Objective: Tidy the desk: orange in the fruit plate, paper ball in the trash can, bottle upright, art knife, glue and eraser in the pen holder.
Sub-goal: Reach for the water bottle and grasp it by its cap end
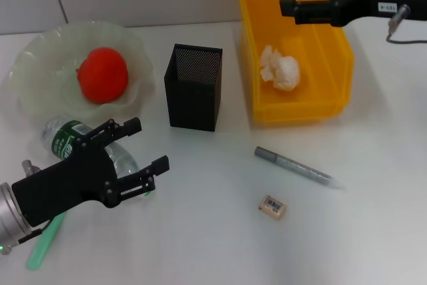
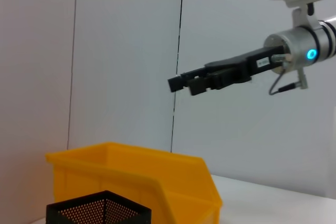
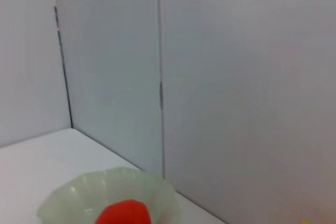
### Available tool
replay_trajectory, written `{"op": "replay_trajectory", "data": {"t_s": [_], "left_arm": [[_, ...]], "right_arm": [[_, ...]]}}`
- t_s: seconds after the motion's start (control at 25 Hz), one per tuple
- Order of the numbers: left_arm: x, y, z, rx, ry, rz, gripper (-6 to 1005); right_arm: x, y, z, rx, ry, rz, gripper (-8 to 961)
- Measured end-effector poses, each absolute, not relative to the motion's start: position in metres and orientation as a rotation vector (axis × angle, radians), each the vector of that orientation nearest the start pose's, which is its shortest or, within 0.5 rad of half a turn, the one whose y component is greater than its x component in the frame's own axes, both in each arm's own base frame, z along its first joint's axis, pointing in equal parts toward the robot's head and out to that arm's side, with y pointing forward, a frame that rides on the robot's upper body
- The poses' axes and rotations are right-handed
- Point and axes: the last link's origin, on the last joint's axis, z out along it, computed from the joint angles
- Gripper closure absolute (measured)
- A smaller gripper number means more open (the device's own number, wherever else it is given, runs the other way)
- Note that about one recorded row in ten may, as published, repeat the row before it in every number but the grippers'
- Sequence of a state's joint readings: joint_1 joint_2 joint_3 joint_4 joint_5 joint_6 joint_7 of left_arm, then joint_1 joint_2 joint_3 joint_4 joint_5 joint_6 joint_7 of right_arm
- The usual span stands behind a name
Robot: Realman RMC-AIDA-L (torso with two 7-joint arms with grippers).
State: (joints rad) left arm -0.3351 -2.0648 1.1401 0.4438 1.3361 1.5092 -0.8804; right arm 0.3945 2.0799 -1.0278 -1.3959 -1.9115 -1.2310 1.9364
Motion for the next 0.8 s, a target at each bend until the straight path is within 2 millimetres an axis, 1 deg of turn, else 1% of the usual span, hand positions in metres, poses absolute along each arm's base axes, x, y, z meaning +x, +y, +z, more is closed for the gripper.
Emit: {"op": "replay_trajectory", "data": {"t_s": [0.12,0.24,0.32,0.36,0.4,0.44,0.52,0.6,0.76,0.8], "left_arm": [[-0.276,0.278,-0.033,-2.518,-0.349,-0.993,217],[-0.276,0.278,-0.032,-2.514,-0.348,-0.998,218],[-0.275,0.278,-0.031,-2.513,-0.348,-1.001,218],[-0.275,0.278,-0.031,-2.513,-0.348,-1.001,219],[-0.275,0.279,-0.031,-2.513,-0.349,-1.004,219],[-0.275,0.279,-0.031,-2.513,-0.349,-1.004,219],[-0.275,0.279,-0.031,-2.513,-0.348,-1.004,219],[-0.275,0.278,-0.031,-2.51,-0.346,-1.004,220],[-0.275,0.279,-0.031,-2.51,-0.346,-1.004,220],[-0.274,0.28,-0.031,-2.51,-0.344,-1.003,221]], "right_arm": [[0.187,0.366,0.088,-2.394,0.478,0.571,127],[0.192,0.363,0.087,-2.392,0.48,0.57,127],[0.199,0.355,0.084,-2.4,0.458,0.593,128],[0.199,0.355,0.084,-2.4,0.458,0.593,128],[0.203,0.35,0.08,-2.407,0.429,0.648,128],[0.203,0.35,0.08,-2.407,0.429,0.648,128],[0.208,0.342,0.077,-2.403,0.402,0.723,128],[0.211,0.339,0.076,-2.405,0.395,0.74,128],[0.222,0.328,0.071,-2.403,0.361,0.819,129],[0.228,0.322,0.069,-2.391,0.336,0.865,129]]}}
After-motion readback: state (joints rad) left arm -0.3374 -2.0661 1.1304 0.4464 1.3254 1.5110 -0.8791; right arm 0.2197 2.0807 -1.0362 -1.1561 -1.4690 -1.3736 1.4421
